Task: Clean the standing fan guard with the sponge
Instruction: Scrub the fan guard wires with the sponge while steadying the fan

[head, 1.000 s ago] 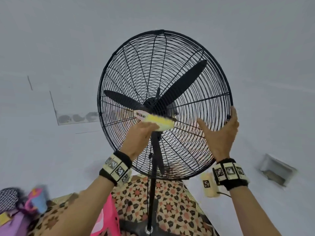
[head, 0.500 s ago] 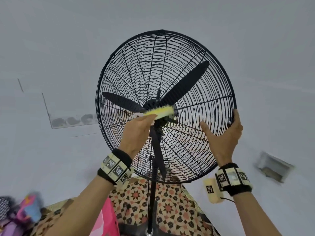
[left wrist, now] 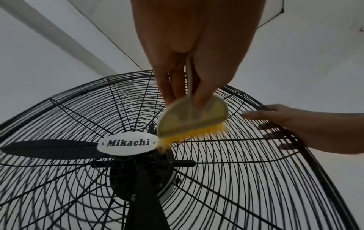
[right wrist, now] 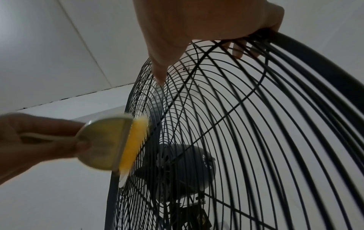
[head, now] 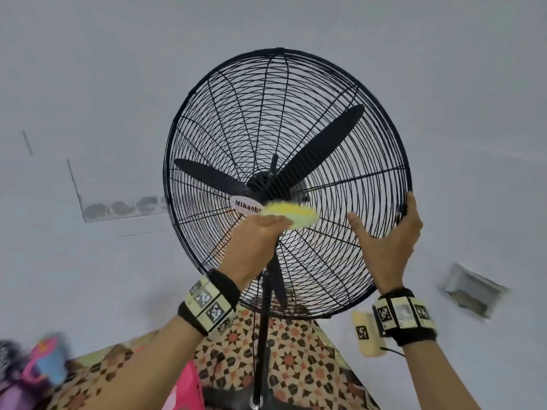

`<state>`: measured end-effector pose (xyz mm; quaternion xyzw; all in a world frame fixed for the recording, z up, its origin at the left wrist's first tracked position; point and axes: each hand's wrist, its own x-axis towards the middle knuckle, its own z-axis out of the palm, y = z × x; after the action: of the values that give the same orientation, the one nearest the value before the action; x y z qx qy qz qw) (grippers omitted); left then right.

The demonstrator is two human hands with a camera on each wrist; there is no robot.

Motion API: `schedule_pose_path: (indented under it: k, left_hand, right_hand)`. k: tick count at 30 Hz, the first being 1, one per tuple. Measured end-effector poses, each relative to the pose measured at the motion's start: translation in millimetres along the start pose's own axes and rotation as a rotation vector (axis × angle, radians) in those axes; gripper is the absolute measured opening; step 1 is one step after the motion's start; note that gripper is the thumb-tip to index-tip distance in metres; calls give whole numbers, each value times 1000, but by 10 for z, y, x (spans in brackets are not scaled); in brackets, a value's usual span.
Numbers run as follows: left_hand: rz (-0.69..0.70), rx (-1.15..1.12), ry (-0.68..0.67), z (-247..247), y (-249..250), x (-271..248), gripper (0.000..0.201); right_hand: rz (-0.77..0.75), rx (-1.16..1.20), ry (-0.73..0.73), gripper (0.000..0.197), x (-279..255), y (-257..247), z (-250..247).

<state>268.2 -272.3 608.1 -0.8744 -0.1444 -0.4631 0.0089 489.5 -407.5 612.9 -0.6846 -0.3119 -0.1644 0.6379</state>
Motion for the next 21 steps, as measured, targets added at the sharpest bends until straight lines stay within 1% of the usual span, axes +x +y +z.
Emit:
schedule_pose_path:
  k: [1, 3, 5, 6, 7, 8, 10, 12, 13, 14, 17, 18, 21]
  left_hand:
    - [-10, -20, -44, -1, 3, -35, 36]
    - [-61, -53, -61, -81, -17, -45, 33]
    - [-90, -59, 37, -161, -45, 50, 28]
    - [-82, -48, 93, -190, -45, 114, 26]
    - [-70, -36, 118, -198, -25, 158, 25]
    - [-54, -16, 112, -175, -1, 170, 26]
    - [-19, 31, 29, -105, 72, 116, 32]
    - [-22, 48, -62, -97, 107, 55, 36]
    - [-37, 34, -65, -125, 120, 52, 35]
    - [-52, 10, -51, -163, 140, 65, 33]
    - [-65, -7, 83, -237, 171, 149, 30]
    - [-60, -13, 102, -227, 158, 149, 29]
    - [-51, -16, 79, -148, 113, 74, 29]
  right_hand:
    - [2, 4, 2, 114, 8, 1, -5]
    - [6, 5, 9, 113, 4, 4, -6]
    - [-1, 2, 10, 114, -20, 8, -6]
    - [-6, 0, 7, 114, -31, 13, -5]
    - [-10, -1, 4, 115, -38, 15, -6]
    - [-13, 0, 0, 115, -39, 18, -6]
    - [-12, 8, 3, 114, -16, 20, -10]
    - [-11, 15, 11, 113, 11, 23, -13]
    - [-9, 12, 9, 113, 9, 19, -11]
    - [-2, 6, 6, 114, -5, 11, -11]
    - [12, 2, -16, 116, -21, -7, -33]
    - [14, 15, -21, 115, 16, -17, -50]
    - [30, -13, -74, 103, 287, -90, -124]
